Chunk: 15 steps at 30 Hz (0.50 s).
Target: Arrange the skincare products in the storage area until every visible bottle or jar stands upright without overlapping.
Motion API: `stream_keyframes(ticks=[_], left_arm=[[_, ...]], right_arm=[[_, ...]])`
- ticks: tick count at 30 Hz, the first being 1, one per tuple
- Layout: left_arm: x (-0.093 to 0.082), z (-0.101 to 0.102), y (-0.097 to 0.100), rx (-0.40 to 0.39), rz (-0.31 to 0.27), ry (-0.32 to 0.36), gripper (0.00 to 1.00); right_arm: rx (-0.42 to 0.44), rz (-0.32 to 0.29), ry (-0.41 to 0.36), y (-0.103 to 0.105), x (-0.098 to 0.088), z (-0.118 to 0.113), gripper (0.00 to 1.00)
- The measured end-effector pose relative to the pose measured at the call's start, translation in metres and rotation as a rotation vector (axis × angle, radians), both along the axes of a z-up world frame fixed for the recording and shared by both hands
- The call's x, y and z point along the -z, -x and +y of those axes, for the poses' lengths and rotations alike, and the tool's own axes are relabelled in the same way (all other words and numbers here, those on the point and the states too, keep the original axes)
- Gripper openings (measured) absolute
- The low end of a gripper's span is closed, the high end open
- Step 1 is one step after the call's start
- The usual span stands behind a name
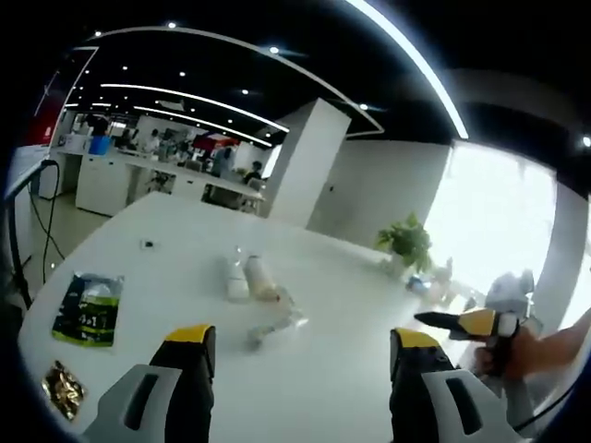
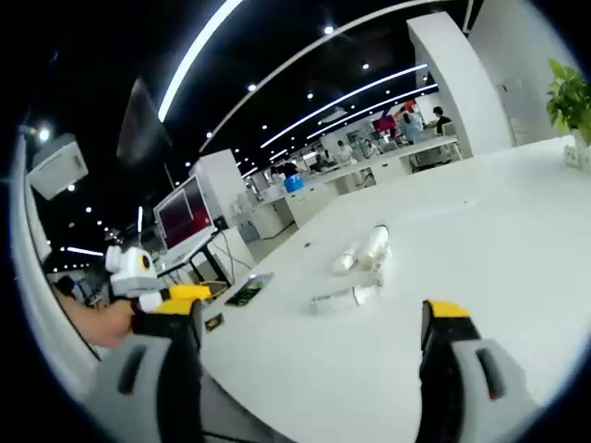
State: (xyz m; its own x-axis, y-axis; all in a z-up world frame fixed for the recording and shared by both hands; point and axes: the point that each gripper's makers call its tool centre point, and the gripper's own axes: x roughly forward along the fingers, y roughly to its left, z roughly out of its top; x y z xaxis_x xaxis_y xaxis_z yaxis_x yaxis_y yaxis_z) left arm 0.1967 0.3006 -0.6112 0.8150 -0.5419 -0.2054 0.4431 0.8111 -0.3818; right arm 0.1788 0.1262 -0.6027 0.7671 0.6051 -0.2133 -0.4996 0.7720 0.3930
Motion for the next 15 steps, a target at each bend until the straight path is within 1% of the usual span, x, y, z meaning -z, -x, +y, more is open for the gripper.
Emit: stream_keyframes(ticks=[8,15], left_arm=[[0.0013,0.0001,-0.0005,0.002,0.009,0.004,0.79],[0.0034,-0.0026,-0.0006,0.015,0.018,-0.006,0.79]], right_arm=[[0.008,0.002,0.008,-0.0009,0.0011,-0.0018,1.00],[0.015,0.002,0.021,-0.0026,0.0021,-0.0033,1.00]])
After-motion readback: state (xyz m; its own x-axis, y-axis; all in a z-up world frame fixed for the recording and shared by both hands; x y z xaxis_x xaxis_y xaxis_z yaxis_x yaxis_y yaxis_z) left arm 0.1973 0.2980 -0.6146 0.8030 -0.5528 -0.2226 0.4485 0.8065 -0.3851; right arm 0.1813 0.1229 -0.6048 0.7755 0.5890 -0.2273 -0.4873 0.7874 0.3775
